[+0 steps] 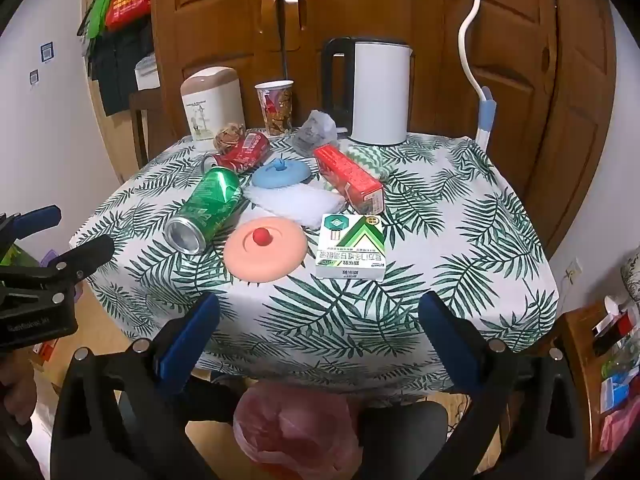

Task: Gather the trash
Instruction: 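Move both tools toward the table items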

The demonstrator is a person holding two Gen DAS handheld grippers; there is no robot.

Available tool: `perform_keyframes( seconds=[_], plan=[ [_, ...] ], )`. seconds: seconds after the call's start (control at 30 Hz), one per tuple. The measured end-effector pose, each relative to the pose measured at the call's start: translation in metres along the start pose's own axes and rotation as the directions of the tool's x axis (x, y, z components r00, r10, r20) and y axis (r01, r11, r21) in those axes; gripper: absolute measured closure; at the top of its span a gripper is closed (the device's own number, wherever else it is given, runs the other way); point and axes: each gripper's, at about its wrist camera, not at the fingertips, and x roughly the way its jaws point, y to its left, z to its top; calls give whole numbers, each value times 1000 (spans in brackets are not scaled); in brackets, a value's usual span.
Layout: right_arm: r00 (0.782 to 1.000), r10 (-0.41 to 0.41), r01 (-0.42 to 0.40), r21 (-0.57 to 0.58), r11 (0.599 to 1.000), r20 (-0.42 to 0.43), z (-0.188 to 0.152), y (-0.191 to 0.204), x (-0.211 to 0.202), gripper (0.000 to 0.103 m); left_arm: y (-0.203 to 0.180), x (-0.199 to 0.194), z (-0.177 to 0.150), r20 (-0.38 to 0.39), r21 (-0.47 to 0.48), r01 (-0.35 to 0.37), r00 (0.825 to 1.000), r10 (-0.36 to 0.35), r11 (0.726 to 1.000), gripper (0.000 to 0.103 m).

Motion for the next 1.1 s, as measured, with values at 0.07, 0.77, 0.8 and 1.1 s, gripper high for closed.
perform_keyframes(
  seconds=[0.07,0.77,0.8,1.1],
  plan=[
    [1000,2,-2,-7,1000,9,0,0,0,5,0,0,0,0,4,-2,1000,2,1000,6],
    [1000,-1,1,-19,1000,-1,-1,5,7,5,1,7,-3,-4,2,0,1000,0,1000,6],
    [1000,-1,1,-18,1000,-2,0,4,7,5,1,7,-3,-4,2,-1,1000,1,1000,6],
    [1000,3,-3,-21,1000,-6,-1,5,9,5,2,10,-5,-8,-3,3,1000,-3,1000,6]
  ],
)
